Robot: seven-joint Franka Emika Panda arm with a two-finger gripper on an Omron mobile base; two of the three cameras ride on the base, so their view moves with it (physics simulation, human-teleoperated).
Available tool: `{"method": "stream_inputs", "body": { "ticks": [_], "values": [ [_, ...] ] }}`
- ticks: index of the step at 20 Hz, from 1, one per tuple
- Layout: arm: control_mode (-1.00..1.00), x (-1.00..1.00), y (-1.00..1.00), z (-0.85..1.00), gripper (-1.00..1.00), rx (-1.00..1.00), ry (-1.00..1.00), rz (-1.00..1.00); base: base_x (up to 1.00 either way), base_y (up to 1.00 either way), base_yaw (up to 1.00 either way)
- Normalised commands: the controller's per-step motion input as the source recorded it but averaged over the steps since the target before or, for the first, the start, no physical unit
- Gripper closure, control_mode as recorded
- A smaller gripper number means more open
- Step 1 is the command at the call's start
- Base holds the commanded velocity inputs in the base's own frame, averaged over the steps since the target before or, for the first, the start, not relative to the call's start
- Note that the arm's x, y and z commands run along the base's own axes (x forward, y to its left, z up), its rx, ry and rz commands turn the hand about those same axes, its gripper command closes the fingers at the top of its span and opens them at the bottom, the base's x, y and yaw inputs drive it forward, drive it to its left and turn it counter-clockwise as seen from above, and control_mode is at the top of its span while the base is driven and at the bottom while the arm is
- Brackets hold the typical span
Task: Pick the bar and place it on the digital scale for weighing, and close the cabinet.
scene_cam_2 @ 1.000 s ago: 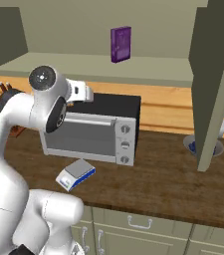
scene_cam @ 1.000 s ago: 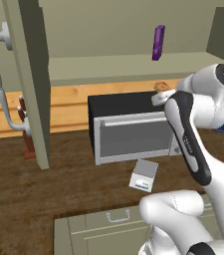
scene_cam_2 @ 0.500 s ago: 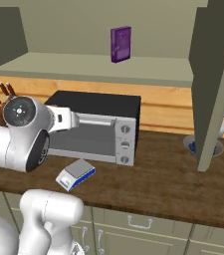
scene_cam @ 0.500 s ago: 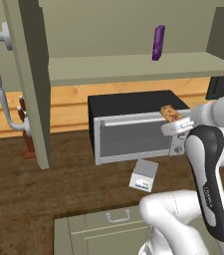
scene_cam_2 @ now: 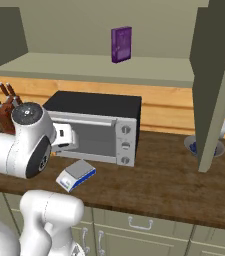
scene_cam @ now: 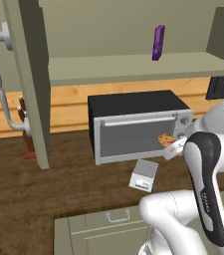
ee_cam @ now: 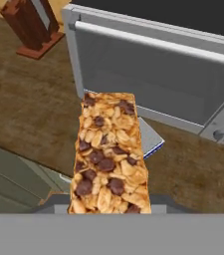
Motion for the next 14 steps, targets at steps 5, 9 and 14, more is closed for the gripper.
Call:
{"method": "stream_inputs", "body": {
  "ticks": [5,9,14],
  "values": [
    [-1.0,0.06,0.0,-0.43,1.0,-0.09,0.13,0.07,0.0,0.0,0.0],
    [-1.0,0.07,0.0,-0.55,1.0,-0.01,-0.05,0.08,0.0,0.0,0.0],
    [-1.0,0.17,-0.03,-0.51,1.0,0.0,-0.06,0.07,0.0,0.0,0.0]
  ]
}}
